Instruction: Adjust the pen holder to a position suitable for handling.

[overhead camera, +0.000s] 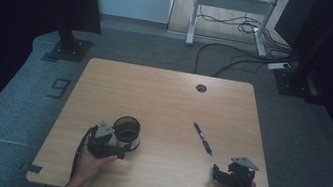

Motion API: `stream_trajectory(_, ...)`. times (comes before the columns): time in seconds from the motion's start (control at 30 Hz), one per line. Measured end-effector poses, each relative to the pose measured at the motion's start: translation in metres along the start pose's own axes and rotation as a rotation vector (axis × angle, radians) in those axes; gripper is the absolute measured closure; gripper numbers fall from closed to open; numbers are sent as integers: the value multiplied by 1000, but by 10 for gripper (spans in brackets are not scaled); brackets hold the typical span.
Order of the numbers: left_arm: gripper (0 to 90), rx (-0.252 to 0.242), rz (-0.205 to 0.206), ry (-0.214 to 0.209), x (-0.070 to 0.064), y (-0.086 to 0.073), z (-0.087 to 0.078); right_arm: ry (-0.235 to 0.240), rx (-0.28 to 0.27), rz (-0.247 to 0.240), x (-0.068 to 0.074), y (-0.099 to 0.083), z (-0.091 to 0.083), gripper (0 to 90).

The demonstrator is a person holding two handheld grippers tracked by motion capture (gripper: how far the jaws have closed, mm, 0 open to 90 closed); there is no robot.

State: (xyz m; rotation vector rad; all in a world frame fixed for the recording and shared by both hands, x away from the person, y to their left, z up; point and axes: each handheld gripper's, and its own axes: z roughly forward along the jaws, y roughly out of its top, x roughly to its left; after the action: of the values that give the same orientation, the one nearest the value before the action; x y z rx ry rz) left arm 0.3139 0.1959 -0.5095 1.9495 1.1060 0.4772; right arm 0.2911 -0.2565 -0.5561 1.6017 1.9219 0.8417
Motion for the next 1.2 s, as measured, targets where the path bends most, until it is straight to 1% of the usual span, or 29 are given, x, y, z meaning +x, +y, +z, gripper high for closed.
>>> stream_trajectory(0.03, 18, 0, 0, 0, 0, 0, 0, 0, 0, 0, 0, 0, 0, 53)
stream_trajectory(0.07, 15, -5, 6, 2, 0, 1, 5, 0, 0, 0, 0, 0, 0, 53)
stream_trajectory(0.13, 19, -6, 3, 5, 0, 2, 9, 0, 0, 0, 0, 0, 0, 53)
stream_trajectory(0.23, 20, -20, 4, 9, 0, 4, 16, 0, 0, 0, 0, 0, 0, 53)
stream_trajectory(0.3, 21, -24, 5, 7, 0, 4, 18, 0, 0, 0, 0, 0, 0, 53)
stream_trajectory(0.33, 24, -35, 14, 6, -1, 4, 22, 0, 0, 0, 0, 0, 0, 53)
stream_trajectory(0.43, 64, -42, 13, 6, -1, 4, 24, 0, 0, 0, 0, 0, 0, 54)
stream_trajectory(0.47, 84, -48, 22, 12, -1, 3, 26, 0, 0, 0, 0, 0, 0, 54)
stream_trajectory(0.63, 92, -53, 36, 15, -1, 2, 25, -1, -1, 1, 0, 0, 0, 56)
stream_trajectory(0.83, 95, -66, 34, 14, -1, 0, 21, -1, -2, 1, 0, 0, 0, 59)
stream_trajectory(0.87, 95, -76, 35, 19, -1, -1, 19, -1, -2, 1, 0, 0, 0, 60)
stream_trajectory(0.9, 95, -81, 29, 15, 0, -1, 16, -1, -2, 1, 0, 0, 0, 60)
stream_trajectory(1.03, 95, -87, 26, 19, 3, -2, 11, -1, -2, 1, 0, 0, 0, 62)
stream_trajectory(1.07, 96, -97, 18, 19, 5, -2, 6, -3, -3, 1, 0, 0, 0, 65)
stream_trajectory(1.17, 96, -106, 14, 22, 6, -2, 2, -4, -3, 1, 0, 0, 0, 67)
stream_trajectory(1.2, 96, -114, 9, 18, 8, -2, -2, -5, -4, 1, 0, 0, 0, 68)
